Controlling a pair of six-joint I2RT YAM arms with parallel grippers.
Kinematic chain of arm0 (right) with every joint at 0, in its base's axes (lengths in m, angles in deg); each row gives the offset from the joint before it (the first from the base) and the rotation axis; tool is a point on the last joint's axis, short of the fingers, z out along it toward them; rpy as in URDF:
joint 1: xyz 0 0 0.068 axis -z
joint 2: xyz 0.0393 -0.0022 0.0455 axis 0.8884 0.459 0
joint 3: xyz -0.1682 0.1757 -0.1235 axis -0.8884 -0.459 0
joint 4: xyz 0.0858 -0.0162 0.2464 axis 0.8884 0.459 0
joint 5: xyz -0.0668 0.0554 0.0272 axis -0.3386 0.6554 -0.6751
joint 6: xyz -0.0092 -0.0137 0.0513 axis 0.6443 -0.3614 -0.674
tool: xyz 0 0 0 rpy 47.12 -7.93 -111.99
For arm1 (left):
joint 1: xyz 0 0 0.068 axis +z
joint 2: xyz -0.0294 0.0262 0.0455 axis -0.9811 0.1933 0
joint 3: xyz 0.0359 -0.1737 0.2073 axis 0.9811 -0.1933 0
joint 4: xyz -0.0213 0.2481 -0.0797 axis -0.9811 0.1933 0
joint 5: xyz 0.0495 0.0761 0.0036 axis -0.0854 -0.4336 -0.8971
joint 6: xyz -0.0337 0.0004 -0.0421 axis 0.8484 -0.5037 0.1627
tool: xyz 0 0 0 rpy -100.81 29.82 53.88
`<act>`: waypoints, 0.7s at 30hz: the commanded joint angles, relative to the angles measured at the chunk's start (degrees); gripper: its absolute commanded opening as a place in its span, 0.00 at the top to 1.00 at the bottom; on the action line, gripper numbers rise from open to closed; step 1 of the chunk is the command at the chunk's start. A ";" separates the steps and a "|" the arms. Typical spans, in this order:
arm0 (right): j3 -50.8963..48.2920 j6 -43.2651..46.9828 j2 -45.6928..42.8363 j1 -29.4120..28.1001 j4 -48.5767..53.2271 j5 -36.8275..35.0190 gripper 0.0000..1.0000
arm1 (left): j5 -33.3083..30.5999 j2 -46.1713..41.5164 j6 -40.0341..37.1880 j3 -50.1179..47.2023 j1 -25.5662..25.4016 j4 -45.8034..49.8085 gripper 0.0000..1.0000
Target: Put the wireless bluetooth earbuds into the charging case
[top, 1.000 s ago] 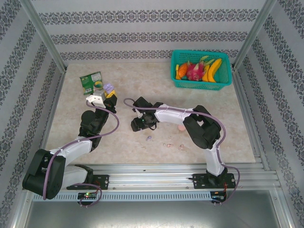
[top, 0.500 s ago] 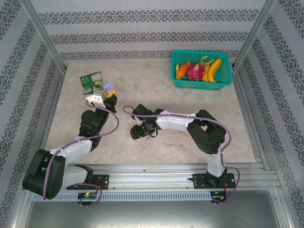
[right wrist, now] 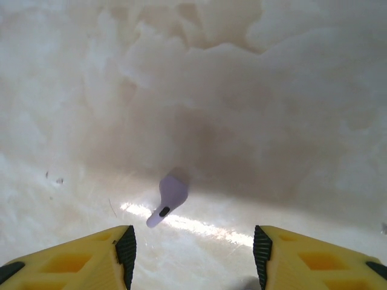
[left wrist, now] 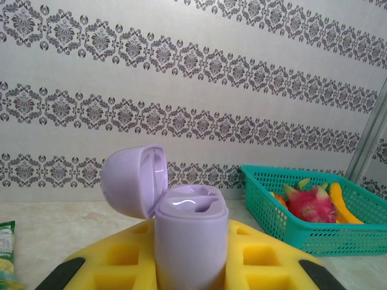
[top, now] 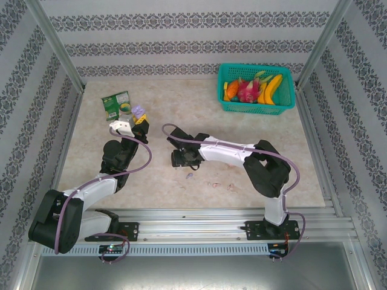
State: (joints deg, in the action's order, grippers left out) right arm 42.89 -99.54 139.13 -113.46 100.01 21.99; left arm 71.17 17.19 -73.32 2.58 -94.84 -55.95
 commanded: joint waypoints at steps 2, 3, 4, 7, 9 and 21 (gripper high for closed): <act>2.47 -9.79 2.89 -0.44 3.77 -4.04 0.44 | -0.08 -0.75 0.38 1.07 0.68 -0.84 1.00; 3.00 -10.82 3.53 -0.58 4.35 -4.14 0.44 | -0.20 -0.74 0.40 1.07 0.69 -0.98 1.00; 3.47 -11.82 4.24 -0.72 4.80 -4.14 0.44 | -0.26 -0.64 0.35 1.07 0.69 -1.02 1.00; 4.21 -14.36 5.86 -1.37 5.28 -4.52 0.45 | -0.52 -0.44 0.65 0.98 0.65 -1.44 1.00; 4.60 -15.22 6.34 -2.07 5.17 -5.38 0.45 | -0.68 -0.28 0.77 0.89 0.69 -1.83 1.00; 9.08 -16.00 9.61 -3.51 6.71 -5.64 0.48 | -0.92 1.01 1.45 0.54 0.65 -3.38 1.00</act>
State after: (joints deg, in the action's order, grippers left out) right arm 49.99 -114.12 147.48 -116.56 104.51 17.72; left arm 70.86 17.96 -73.06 2.58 -94.84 -56.25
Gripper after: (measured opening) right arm 0.519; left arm 0.215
